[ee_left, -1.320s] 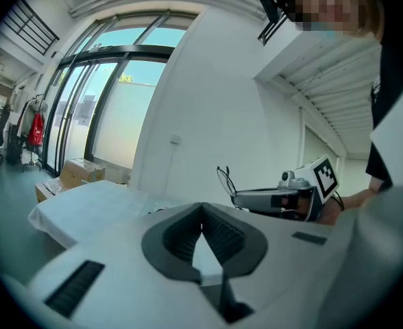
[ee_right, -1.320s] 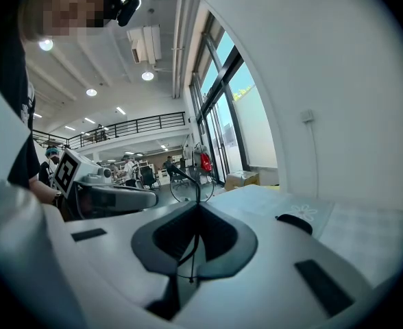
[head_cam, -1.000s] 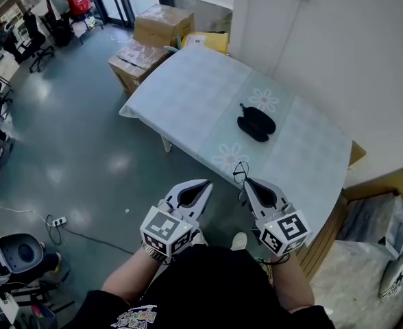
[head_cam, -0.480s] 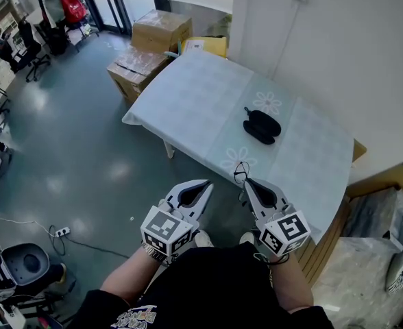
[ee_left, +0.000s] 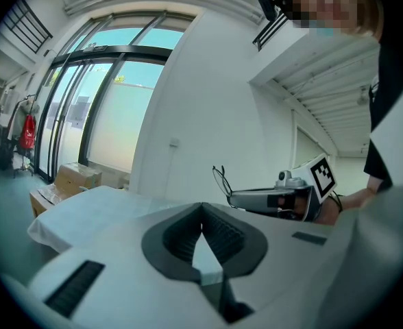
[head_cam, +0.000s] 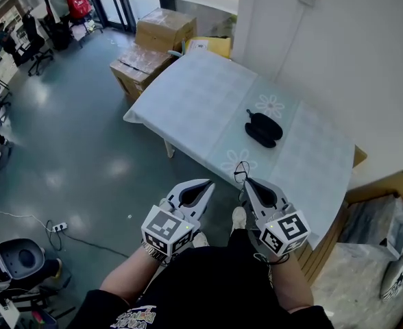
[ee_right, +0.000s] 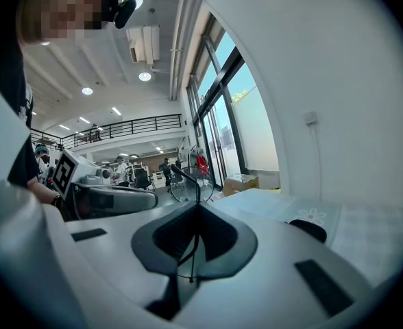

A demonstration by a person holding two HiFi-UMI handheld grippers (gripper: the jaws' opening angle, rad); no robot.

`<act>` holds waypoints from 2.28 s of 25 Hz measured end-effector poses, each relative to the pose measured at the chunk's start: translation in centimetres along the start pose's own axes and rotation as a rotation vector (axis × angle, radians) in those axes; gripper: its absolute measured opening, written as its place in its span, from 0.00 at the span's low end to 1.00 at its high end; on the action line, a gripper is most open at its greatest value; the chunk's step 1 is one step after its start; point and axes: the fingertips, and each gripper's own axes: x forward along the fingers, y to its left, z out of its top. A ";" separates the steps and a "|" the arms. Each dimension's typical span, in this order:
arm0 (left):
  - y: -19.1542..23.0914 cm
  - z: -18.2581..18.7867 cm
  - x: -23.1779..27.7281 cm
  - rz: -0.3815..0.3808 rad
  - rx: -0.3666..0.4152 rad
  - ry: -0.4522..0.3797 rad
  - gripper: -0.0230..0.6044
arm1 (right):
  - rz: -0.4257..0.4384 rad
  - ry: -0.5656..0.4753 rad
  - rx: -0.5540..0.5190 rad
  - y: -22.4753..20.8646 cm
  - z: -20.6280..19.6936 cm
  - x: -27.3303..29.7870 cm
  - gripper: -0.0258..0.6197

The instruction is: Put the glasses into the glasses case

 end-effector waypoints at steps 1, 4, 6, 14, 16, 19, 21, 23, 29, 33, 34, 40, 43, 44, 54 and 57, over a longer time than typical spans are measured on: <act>0.0 0.0 0.3 0.005 -0.001 0.000 0.08 | 0.005 0.002 0.000 -0.4 0.0 0.1 0.08; 0.1 0.1 1.3 0.022 -0.003 0.002 0.08 | 0.025 0.008 0.002 -1.5 0.2 0.6 0.08; 0.3 0.4 2.1 0.032 -0.001 0.000 0.08 | 0.039 0.010 -0.001 -2.3 0.5 0.9 0.08; 0.7 1.1 6.9 0.058 -0.006 0.009 0.08 | 0.072 0.032 -0.002 -7.5 1.3 2.2 0.08; 0.7 1.1 8.2 0.059 0.009 0.014 0.08 | 0.074 0.043 -0.001 -9.0 1.2 2.5 0.08; 1.0 0.9 10.2 0.066 0.021 0.029 0.08 | 0.079 0.060 -0.001 -11.6 1.0 3.1 0.08; 1.0 0.6 11.6 0.072 0.018 0.040 0.08 | 0.082 0.070 0.001 -13.4 0.8 3.5 0.08; 0.9 0.4 12.9 0.073 0.018 0.054 0.08 | 0.084 0.079 0.006 -15.1 0.5 4.0 0.08; 1.5 0.0 15.9 0.082 0.025 0.079 0.08 | 0.102 0.117 0.007 -18.9 -0.6 6.3 0.08; 2.3 -0.2 17.9 0.093 0.047 0.097 0.08 | 0.117 0.152 -0.008 -21.7 -1.4 8.3 0.08; 2.6 -0.3 18.2 0.096 0.048 0.100 0.08 | 0.121 0.165 -0.015 -22.3 -1.7 8.8 0.08; 3.3 -0.9 19.5 0.120 0.036 0.122 0.08 | 0.147 0.248 -0.058 -25.6 -3.7 11.2 0.08; 3.3 -1.4 20.3 0.124 0.032 0.137 0.08 | 0.157 0.285 -0.082 -27.3 -4.8 12.3 0.08; 3.4 -1.6 20.4 0.127 0.028 0.140 0.08 | 0.162 0.300 -0.092 -27.8 -5.2 12.7 0.08; 4.3 -2.6 20.7 0.192 -0.009 0.155 0.08 | 0.203 0.502 -0.196 -31.3 -11.2 15.5 0.08; 4.7 -3.1 20.4 0.211 -0.023 0.161 0.08 | 0.203 0.571 -0.217 -31.8 -13.4 16.1 0.08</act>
